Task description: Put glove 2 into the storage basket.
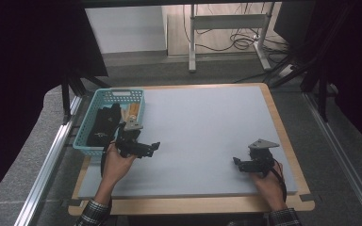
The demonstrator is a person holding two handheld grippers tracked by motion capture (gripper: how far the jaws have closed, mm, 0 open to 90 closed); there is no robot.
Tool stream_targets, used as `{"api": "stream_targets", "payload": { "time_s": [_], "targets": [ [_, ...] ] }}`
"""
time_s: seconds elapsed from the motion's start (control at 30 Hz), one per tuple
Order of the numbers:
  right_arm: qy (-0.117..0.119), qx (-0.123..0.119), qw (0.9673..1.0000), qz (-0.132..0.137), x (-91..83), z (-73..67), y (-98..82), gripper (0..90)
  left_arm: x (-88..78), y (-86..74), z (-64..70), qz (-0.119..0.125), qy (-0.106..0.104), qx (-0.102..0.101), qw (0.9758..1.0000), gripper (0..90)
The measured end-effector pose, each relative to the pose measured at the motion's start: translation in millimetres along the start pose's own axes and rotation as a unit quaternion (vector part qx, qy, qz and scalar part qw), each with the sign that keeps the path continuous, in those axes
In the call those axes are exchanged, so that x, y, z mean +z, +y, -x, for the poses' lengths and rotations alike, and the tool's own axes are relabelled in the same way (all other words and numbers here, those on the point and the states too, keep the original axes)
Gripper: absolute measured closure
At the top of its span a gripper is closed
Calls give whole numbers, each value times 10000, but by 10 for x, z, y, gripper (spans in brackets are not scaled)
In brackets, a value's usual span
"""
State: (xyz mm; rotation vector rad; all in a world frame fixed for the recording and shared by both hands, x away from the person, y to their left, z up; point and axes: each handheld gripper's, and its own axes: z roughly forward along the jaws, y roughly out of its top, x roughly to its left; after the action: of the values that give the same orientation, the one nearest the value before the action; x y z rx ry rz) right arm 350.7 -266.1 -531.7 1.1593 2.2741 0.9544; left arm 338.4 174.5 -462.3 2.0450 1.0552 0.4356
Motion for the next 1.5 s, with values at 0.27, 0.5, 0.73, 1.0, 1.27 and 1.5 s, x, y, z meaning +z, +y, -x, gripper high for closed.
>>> {"api": "stream_targets", "payload": {
  "time_s": [0.27,0.5,0.73,1.0,1.27,1.5],
  "targets": [
    [0,-1,10000,0,0,0,0,153,61,-13,108,64,-146,39,9999,0],
    [-1,-3,10000,-1,0,0,0,153,122,-23,203,116,-268,100,9995,0],
    [-1,-1,10000,2,0,0,0,153,188,-58,279,163,-378,112,9991,0],
    [-2,-2,10000,2,1,0,0,153,278,-87,365,183,-509,121,9985,0],
    [1,-1,10000,1,0,0,0,153,376,-102,509,166,-662,259,9973,0],
    [2,1,10000,1,0,0,0,153,424,-123,628,178,-726,374,9965,0]
  ]
}}
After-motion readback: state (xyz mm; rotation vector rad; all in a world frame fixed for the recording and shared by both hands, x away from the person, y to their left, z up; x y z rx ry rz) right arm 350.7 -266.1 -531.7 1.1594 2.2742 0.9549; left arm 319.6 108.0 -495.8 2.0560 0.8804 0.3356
